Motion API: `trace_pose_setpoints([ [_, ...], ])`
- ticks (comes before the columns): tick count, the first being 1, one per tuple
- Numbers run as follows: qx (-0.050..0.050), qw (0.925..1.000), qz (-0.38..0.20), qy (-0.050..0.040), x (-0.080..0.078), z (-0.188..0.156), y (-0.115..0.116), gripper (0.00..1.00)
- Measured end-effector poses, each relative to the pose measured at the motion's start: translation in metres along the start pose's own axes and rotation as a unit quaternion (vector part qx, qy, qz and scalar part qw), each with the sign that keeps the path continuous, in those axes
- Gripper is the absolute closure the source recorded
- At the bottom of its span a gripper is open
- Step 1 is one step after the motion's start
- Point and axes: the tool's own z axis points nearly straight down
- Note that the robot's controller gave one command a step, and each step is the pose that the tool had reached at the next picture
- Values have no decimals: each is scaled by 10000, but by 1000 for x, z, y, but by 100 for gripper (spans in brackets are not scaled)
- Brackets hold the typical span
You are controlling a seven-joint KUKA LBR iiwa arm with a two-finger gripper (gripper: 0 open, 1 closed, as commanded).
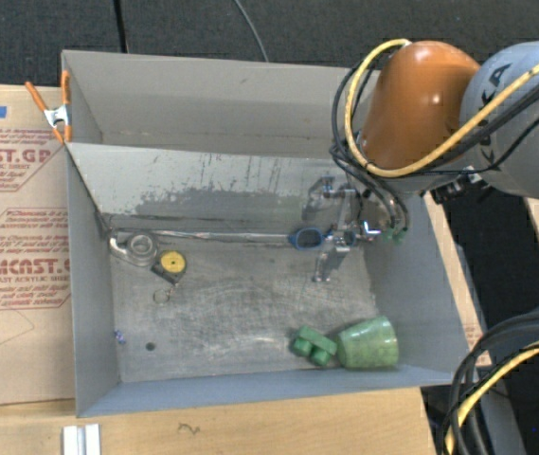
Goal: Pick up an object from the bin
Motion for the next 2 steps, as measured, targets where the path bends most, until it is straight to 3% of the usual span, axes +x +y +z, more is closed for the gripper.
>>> trace_pose_setpoints([
  [1, -4, 9966, -826, 58, 71, 95, -40, 0],
  [2, -17, 9602, -2793, -6, 66, 150, -55, 0],
])
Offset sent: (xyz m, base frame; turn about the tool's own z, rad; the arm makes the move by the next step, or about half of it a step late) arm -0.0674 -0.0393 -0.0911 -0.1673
